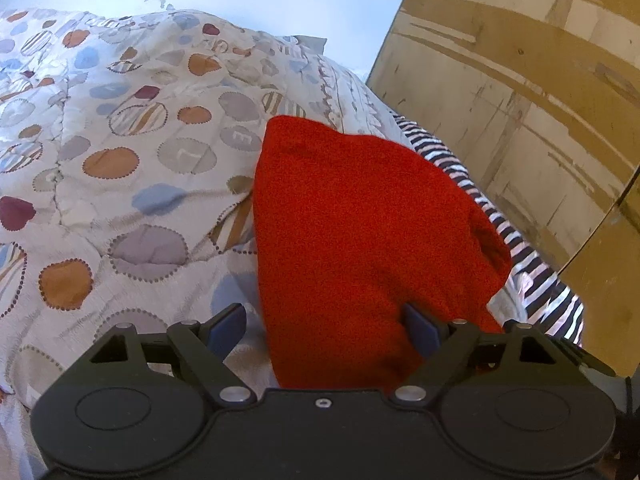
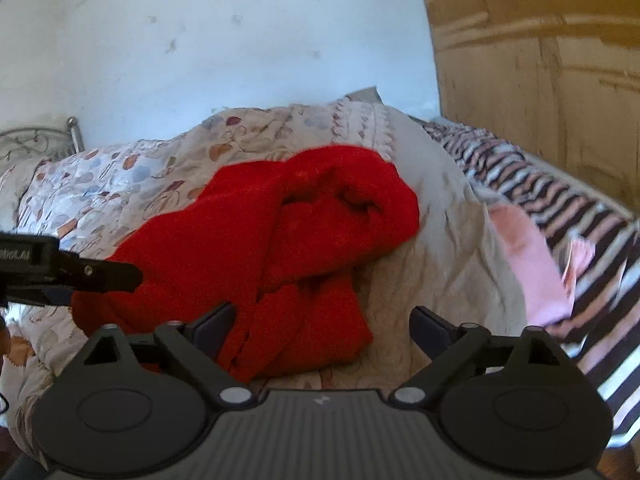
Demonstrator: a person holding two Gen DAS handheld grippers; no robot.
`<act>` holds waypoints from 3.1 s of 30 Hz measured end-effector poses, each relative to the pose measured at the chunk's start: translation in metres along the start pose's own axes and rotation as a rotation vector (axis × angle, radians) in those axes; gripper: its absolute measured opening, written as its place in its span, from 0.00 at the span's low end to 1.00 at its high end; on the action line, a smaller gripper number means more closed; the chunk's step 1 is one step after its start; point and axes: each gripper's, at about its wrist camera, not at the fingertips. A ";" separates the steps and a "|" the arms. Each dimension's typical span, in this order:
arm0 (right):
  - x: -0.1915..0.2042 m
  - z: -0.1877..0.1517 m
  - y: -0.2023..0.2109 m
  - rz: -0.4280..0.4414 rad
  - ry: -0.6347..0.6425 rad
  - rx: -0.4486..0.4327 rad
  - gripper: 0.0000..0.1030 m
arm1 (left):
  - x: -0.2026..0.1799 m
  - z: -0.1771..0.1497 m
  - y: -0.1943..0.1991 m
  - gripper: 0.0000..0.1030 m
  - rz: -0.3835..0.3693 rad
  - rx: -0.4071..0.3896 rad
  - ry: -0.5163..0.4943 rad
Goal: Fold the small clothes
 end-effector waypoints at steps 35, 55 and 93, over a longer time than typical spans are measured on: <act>-0.079 0.105 -0.102 0.184 -0.294 0.001 0.93 | 0.045 0.069 -0.051 1.00 -0.068 -0.025 0.034; -0.071 0.104 -0.098 0.215 -0.274 -0.004 0.62 | 0.078 0.072 -0.079 1.00 -0.288 0.147 0.254; 0.063 0.174 -0.072 0.437 -0.140 -0.137 0.41 | 0.093 0.129 0.070 0.30 -0.030 -0.123 0.156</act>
Point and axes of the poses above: each gripper's, at about its wrist camera, not at the fingertips, and y roughly against the way its jaws point, x to its left, z to its top, and after that the axes turned 12 degrees about x, right-handed
